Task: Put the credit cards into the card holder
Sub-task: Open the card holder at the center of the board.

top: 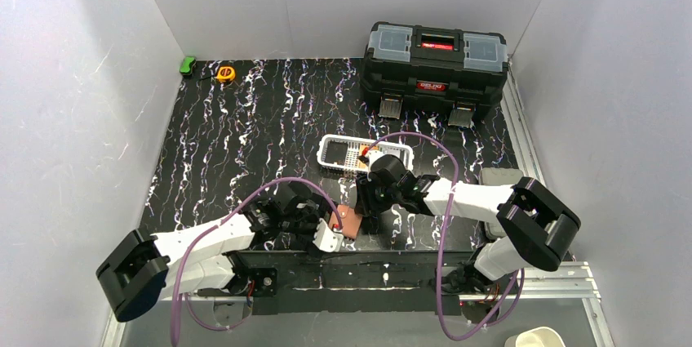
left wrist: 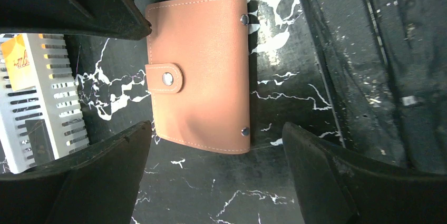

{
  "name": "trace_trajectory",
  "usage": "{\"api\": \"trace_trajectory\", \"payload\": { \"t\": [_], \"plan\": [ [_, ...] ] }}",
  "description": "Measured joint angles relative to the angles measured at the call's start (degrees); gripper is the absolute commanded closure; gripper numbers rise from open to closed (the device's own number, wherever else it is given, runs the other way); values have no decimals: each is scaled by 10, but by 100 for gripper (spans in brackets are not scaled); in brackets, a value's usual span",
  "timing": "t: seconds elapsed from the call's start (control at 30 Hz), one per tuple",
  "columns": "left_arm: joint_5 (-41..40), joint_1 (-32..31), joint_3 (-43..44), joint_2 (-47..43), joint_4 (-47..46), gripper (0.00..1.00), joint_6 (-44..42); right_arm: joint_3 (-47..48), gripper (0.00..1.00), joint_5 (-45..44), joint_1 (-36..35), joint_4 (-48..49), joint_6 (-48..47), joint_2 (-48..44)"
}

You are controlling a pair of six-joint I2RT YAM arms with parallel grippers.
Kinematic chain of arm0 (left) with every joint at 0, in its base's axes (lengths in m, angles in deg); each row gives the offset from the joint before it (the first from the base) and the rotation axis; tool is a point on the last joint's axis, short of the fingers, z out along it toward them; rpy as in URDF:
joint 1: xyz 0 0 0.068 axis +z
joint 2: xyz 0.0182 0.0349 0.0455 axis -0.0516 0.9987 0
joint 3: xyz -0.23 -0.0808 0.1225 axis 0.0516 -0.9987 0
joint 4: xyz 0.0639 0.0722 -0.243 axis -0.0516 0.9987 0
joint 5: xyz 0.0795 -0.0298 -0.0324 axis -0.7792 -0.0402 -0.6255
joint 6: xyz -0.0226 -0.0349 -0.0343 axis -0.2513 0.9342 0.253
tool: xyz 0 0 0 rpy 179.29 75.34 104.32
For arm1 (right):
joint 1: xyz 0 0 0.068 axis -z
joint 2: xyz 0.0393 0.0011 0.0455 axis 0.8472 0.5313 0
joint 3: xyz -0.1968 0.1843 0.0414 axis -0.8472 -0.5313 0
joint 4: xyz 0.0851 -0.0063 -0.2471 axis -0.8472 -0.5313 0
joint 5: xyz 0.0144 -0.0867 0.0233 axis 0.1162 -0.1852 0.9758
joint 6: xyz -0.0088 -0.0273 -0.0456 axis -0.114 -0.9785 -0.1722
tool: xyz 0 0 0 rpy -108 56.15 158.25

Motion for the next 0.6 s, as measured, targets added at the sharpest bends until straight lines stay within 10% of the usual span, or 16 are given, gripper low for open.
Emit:
{"api": "trace_trajectory", "payload": {
  "t": [0.4,0.6],
  "plan": [
    [-76,-1,-23,63,-136,34,-51,-57,55,29,-8,38,31,-20],
    [-106,-1,-26,53,-130,44,-44,-68,27,12,-38,27,50,-45]
  ]
}}
